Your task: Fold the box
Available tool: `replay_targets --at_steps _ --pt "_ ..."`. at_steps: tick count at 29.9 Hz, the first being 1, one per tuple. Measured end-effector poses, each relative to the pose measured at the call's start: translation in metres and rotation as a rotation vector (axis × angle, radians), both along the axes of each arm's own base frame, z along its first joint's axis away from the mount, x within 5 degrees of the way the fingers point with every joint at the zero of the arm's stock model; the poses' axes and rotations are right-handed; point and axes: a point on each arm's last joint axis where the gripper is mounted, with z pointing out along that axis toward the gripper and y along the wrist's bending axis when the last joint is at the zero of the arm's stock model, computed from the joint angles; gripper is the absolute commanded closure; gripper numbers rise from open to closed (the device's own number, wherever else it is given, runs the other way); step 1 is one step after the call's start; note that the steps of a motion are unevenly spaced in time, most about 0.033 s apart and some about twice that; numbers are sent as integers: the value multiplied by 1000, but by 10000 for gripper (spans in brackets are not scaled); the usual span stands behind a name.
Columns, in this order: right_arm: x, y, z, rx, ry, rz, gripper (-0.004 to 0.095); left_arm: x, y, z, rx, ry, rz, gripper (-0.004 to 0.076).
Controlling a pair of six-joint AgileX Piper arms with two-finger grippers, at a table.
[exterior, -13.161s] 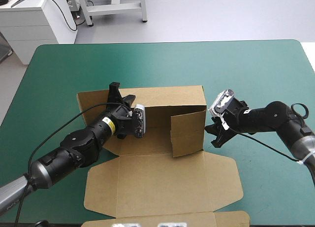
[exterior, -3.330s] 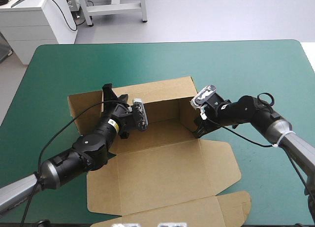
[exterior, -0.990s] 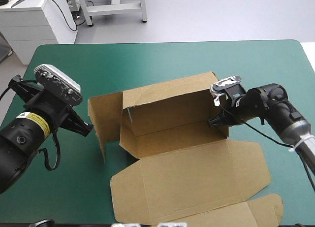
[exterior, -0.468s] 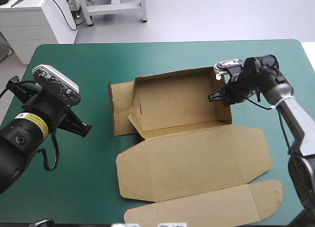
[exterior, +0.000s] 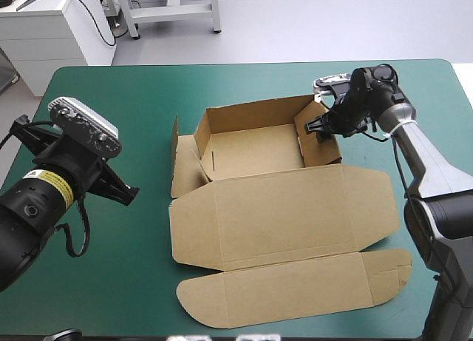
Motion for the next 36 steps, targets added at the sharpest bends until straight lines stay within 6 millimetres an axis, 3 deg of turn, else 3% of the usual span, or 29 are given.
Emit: replay_targets --at_steps 6,12,21,28,32,36 --pt "-1 0 32 1 -45 12 266 0 0 0 -16 2 7 710" --pt "-4 0 41 9 -59 15 266 -1 1 1 -109 14 47 731" --pt "-4 0 40 6 -58 25 266 -7 14 7 -202 -5 80 731" --pt "-6 -1 20 -13 9 42 275 -2 8 5 -171 -17 92 714" --pt "-2 1 11 -9 31 46 285 8 -7 -5 -107 30 89 706" --pt "1 4 2 12 55 57 285 35 -12 -24 -33 147 172 706"
